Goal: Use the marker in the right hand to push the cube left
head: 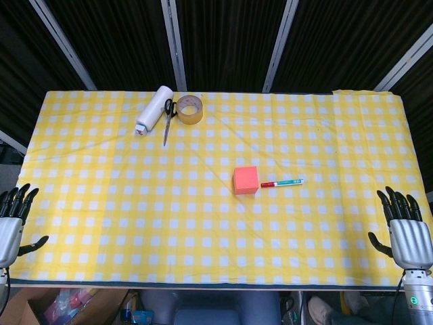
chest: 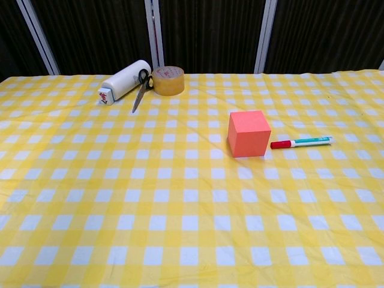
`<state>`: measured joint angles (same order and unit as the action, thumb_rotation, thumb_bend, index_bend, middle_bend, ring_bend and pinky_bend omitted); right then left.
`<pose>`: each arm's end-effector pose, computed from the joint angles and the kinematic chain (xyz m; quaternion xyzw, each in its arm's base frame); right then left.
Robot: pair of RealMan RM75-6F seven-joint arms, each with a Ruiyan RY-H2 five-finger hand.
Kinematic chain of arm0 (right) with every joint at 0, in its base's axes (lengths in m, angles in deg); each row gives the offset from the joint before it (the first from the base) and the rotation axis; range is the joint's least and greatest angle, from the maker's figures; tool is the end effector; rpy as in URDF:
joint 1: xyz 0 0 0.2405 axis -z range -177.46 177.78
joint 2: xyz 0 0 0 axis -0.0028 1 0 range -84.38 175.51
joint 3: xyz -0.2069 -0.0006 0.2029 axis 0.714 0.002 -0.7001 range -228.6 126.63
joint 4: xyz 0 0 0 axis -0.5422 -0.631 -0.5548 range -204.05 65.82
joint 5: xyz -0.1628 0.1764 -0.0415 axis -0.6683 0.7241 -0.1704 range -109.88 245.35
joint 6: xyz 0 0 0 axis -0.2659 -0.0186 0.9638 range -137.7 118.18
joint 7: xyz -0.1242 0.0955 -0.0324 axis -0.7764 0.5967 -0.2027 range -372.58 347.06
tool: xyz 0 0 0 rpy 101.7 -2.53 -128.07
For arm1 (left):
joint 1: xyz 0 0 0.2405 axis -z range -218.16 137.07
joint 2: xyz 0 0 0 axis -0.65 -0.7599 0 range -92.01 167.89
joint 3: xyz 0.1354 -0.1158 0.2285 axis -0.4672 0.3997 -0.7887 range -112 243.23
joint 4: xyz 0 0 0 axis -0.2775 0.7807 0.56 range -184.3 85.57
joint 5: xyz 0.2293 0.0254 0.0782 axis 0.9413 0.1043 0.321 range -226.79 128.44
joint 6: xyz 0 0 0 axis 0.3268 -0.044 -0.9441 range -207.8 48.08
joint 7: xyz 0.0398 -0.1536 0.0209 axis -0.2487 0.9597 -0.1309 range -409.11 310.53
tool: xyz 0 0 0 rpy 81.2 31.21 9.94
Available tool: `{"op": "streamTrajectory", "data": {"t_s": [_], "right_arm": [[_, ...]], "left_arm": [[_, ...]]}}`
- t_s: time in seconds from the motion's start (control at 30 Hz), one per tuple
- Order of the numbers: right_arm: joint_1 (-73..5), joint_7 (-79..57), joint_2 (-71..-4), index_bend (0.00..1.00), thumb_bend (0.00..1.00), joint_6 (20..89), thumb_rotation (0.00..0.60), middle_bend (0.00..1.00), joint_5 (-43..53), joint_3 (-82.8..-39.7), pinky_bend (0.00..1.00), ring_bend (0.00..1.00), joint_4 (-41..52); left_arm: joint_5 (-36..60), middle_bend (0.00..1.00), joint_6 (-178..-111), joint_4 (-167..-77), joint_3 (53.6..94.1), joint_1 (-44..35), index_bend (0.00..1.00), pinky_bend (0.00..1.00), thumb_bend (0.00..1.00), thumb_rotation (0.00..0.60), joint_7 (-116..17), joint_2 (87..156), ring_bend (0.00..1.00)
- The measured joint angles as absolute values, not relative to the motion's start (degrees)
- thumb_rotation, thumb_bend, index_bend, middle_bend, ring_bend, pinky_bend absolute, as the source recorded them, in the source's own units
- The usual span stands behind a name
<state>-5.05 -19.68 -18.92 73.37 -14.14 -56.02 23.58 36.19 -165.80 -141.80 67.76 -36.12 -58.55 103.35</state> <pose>-0.3599 -0.2133 0.1452 0.5931 -0.3701 0.3490 0.6240 -0.3549 0.1965 0.1354 -0.6149 -0.3502 -0.3444 0.6170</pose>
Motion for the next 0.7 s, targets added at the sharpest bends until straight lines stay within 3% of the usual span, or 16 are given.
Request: {"op": "streamTrajectory", "data": {"t_s": [0.5,0.7], "right_arm": [[-4.9,-17.3,-18.4,0.00,0.33,73.3,0.600,0.00,-13.8,-56.3,0.00,0.00,24.3],[-7.1,-17.3,-18.3,0.10,0.33,71.5,0.600,0.00,-13.0,-58.1,0.00,0.00,26.1]], "left_arm": [[36.9,0.00,-165.2,-141.9,67.6,-35.6,0.00,0.00,0.00,0.600,-58.3,103.5,0.00],[37.4,0.00,-164.7,-142.0,67.4,-35.2,0.00,0.00,0.00,0.600,-57.4,103.0,0.00]]}}
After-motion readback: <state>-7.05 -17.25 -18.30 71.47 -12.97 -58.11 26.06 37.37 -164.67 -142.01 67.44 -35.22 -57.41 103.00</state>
